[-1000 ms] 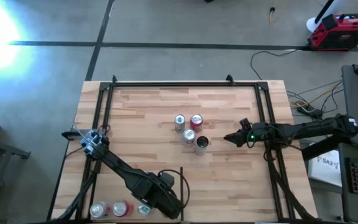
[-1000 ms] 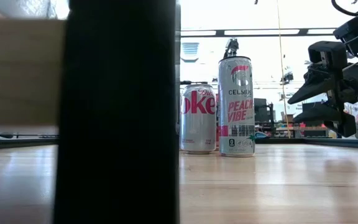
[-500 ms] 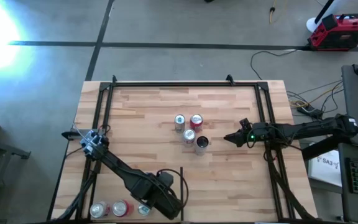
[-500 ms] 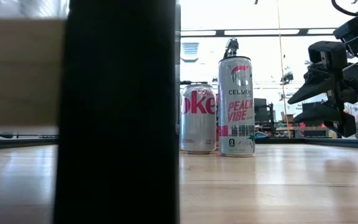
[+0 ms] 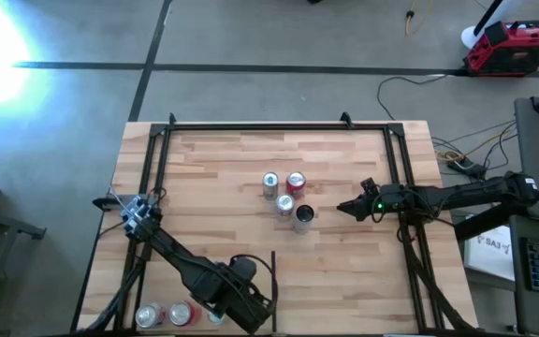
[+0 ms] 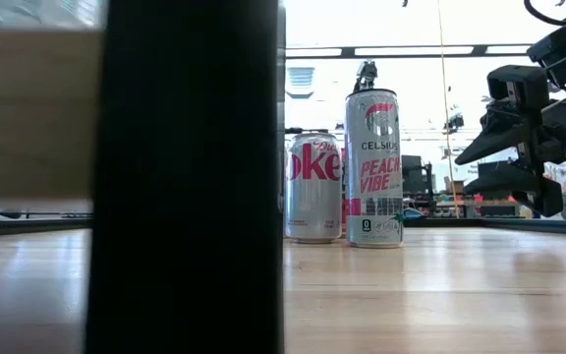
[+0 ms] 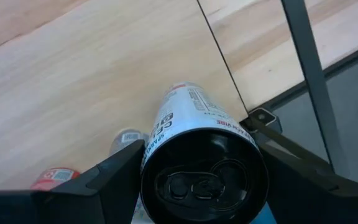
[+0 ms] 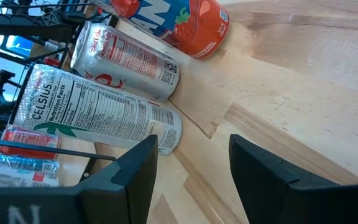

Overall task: Place canned beverage on shelf
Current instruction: Put the left white pink soda can on the shelf

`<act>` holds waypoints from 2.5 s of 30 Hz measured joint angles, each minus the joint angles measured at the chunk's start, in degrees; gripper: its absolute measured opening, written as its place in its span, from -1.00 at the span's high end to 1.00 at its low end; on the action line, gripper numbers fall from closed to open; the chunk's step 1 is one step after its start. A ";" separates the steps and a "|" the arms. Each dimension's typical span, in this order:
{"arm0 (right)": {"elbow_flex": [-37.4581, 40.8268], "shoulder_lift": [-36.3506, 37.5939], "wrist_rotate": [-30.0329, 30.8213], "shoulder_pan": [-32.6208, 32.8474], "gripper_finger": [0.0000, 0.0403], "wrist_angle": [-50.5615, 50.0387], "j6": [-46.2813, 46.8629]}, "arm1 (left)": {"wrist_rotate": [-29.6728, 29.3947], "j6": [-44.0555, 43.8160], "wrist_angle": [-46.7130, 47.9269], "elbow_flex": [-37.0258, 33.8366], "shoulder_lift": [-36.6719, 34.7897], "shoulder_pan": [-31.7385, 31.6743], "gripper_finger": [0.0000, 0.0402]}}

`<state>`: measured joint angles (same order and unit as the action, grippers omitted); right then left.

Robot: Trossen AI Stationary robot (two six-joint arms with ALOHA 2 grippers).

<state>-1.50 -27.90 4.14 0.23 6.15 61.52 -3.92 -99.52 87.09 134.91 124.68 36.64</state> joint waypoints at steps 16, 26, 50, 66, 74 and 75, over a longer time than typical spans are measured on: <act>0.00 0.00 0.00 0.02 0.09 0.09 0.00 | 0.55 0.14 -0.41 0.00 0.70 0.44 -0.34; 0.00 0.00 0.00 0.01 0.09 0.09 -0.01 | 0.66 0.02 -1.04 0.00 0.70 0.44 -0.38; 0.00 0.00 0.00 0.02 0.09 0.10 -0.02 | 1.99 -0.61 -3.76 0.07 0.70 0.50 -0.76; 0.00 0.00 0.00 0.00 0.09 0.09 0.00 | 3.39 -1.53 -3.96 0.03 0.70 0.59 -0.47; 0.00 0.00 0.00 0.01 0.09 0.09 -0.02 | 3.38 -1.62 -4.53 0.02 0.70 0.70 -0.28; 0.00 0.00 0.00 0.01 0.09 0.10 -0.01 | 3.40 -1.79 -4.50 0.00 0.70 0.71 -0.30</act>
<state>-1.50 -27.90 4.14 0.24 6.25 61.51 -0.52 -101.32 82.59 134.91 125.38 37.36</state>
